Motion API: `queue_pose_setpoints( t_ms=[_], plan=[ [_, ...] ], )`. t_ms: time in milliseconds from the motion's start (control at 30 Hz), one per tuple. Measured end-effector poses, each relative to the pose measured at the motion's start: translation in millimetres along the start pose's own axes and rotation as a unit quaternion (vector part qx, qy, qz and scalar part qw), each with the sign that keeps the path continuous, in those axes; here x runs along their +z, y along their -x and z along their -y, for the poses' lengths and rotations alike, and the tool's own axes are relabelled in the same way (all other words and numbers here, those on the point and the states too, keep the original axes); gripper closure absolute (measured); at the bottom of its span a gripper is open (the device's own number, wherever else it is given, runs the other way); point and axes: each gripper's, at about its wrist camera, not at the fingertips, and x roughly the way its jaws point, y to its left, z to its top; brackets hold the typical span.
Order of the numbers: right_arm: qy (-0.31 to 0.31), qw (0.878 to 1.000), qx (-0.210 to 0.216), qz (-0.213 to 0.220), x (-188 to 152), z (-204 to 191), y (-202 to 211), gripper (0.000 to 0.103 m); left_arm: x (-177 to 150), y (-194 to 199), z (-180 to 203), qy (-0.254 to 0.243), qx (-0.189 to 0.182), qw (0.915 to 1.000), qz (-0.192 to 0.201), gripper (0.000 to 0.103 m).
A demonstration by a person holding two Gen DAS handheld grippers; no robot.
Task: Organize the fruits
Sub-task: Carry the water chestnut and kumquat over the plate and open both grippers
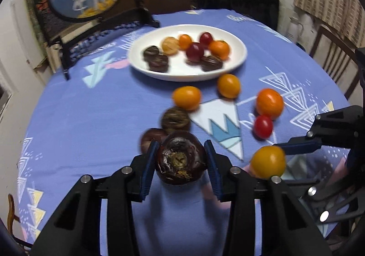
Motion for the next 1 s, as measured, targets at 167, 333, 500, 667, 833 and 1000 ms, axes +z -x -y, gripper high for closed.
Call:
queue_pose_setpoints(
  t_ms=[167, 333, 500, 667, 833, 1000],
  plan=[
    [0.016, 1.0, -0.011, 0.01, 28.1, -4.3, -6.9, 0.067, 9.1, 3.6, -21.5, 0.018, 0.018, 0.9997, 0.002, 0.063],
    [-0.016, 0.998, -0.043, 0.037, 49.4, 25.0, 9.6, 0.067, 35.0, 2.9, -22.7, 0.012, 0.012, 0.9997, 0.019, 0.063],
    [-0.05, 0.994, -0.075, 0.059, 55.4, 59.3, 30.0, 0.067, 73.2, -1.9, -15.6, 0.003, 0.007, 0.999, 0.045, 0.063],
    [-0.068, 0.989, -0.106, 0.074, 70.0, 93.9, 37.2, 0.067, 114.3, -17.0, -18.7, 0.006, 0.022, 0.9981, 0.057, 0.062],
    [-0.078, 0.985, -0.124, 0.086, 87.4, 119.2, 33.4, 0.067, 146.9, -35.7, -23.6, 0.008, 0.048, 0.9971, 0.059, 0.062],
    [-0.097, 0.98, -0.138, 0.103, 113.8, 143.1, 20.7, 0.066, 176.1, -58.5, -31.2, 0.022, 0.071, 0.9955, 0.058, 0.062]
  ],
)
